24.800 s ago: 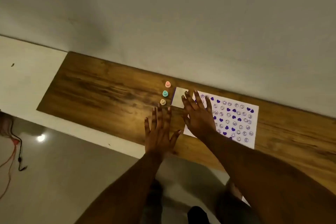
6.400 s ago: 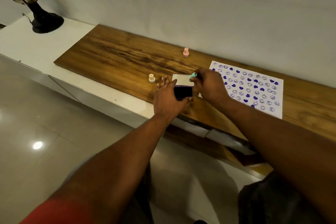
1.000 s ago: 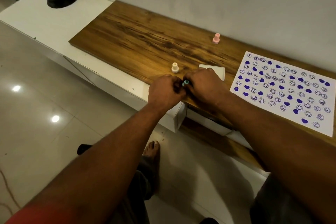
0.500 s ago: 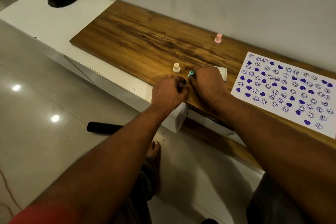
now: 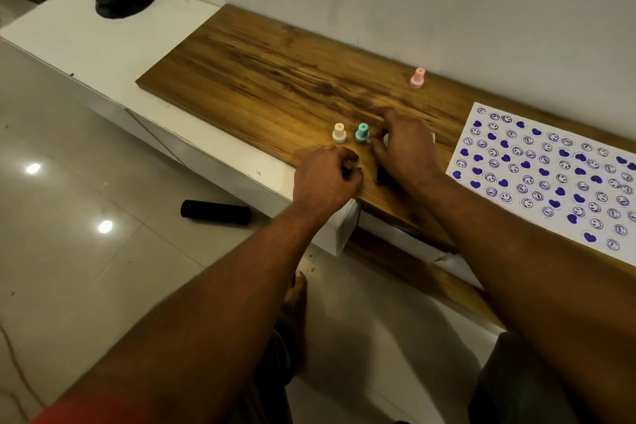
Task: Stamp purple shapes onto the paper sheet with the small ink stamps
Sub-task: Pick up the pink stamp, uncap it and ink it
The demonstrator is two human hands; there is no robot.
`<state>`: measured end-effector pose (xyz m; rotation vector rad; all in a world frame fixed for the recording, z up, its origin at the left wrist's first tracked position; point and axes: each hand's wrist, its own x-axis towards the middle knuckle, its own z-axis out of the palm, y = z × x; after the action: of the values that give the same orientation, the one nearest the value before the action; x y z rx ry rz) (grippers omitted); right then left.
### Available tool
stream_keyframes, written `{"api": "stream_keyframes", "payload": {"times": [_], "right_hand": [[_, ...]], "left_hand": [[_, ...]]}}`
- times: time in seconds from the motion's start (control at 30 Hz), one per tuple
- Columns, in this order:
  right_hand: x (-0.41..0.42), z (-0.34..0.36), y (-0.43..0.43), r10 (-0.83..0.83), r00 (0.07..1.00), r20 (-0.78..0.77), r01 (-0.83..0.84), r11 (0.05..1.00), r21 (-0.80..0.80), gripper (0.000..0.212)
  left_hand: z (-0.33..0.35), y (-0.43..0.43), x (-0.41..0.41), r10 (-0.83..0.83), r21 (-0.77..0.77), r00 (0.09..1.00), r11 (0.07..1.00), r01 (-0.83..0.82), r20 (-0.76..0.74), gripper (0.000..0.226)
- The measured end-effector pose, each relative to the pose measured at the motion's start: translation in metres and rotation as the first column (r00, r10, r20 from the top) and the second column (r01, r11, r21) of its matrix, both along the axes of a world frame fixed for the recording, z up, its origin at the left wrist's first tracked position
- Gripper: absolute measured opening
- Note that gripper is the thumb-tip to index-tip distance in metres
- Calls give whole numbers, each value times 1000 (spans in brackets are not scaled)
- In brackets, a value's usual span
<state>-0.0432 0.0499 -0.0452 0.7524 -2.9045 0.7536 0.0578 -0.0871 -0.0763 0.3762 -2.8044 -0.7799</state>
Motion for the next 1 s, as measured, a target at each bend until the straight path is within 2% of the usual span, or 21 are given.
{"api": "stream_keyframes", "payload": {"times": [0.13, 0.27, 0.4, 0.5, 0.6, 0.8, 1.0], "right_hand": [[-20, 13, 12, -70, 994, -81, 68, 997, -36, 51], [-59, 29, 21, -146, 975, -166, 166, 979, 117, 61], [-89, 37, 21, -122, 986, -115, 146, 960, 239, 60], [-105, 37, 22, -82, 997, -15, 82, 951, 297, 52], [-111, 32, 24, -50, 996, 70, 28, 958, 284, 44], [-117, 26, 24, -36, 999, -8, 37, 977, 211, 34], [-105, 24, 15, -52, 998, 19, 47, 977, 206, 31]], "left_hand": [[-2, -1, -1, 19, 15, 1000, 1000, -19, -4, 34], [-5, 0, -5, 26, 48, 1000, 998, -26, -3, 33], [-5, 4, -8, 21, 38, 999, 999, -20, -34, 30], [-5, 7, -11, 27, 53, 999, 998, -25, -38, 29], [-6, 8, -13, 28, 58, 999, 998, -26, -35, 28], [-8, 7, -14, 14, 63, 998, 998, -11, -54, 28], [-8, 8, -14, 33, 65, 998, 997, -30, -46, 27]]}}
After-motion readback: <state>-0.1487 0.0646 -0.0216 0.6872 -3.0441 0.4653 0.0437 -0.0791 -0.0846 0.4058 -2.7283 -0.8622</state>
